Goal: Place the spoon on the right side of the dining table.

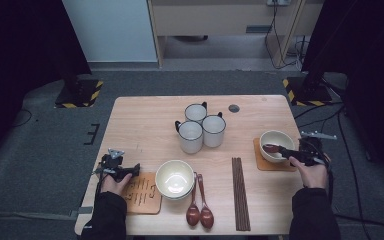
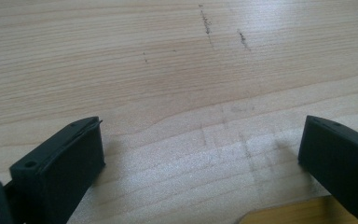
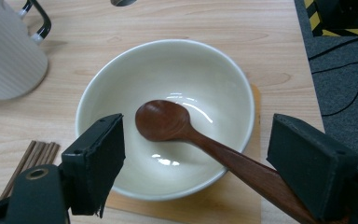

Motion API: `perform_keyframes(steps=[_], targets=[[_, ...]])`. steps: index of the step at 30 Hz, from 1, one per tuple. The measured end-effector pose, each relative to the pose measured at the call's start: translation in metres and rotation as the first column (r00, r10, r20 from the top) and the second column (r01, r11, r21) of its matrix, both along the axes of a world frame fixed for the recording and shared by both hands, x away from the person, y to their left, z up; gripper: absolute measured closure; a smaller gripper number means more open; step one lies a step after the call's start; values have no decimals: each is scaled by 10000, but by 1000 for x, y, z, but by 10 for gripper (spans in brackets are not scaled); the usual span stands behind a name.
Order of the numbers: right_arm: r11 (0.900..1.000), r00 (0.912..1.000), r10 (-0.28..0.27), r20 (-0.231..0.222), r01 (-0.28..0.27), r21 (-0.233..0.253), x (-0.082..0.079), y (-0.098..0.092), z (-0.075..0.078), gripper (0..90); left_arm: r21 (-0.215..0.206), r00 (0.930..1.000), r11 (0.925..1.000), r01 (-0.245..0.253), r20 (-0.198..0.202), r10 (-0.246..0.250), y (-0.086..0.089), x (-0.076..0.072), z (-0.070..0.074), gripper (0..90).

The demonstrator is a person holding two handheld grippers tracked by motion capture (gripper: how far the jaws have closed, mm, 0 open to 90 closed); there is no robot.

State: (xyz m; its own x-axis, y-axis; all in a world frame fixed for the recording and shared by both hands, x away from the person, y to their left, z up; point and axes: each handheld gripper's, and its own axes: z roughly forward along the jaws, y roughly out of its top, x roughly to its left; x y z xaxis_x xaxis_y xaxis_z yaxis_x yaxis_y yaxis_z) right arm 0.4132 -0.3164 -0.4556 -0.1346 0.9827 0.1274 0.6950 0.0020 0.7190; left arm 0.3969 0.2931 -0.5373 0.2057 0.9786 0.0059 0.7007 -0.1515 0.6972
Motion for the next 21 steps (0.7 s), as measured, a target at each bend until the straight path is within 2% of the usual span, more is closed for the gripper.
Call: perform_keyframes(steps=[13, 21], targets=[[9998, 9998, 108, -159, -105, 187, -12, 3, 2, 187, 0, 10000, 10000, 0, -1, 0, 0, 0, 0, 0], [9996, 9996, 242, -173, -240, 124, -19, 6, 4, 186, -1, 10000, 10000, -1, 0, 1, 0, 0, 0, 0]])
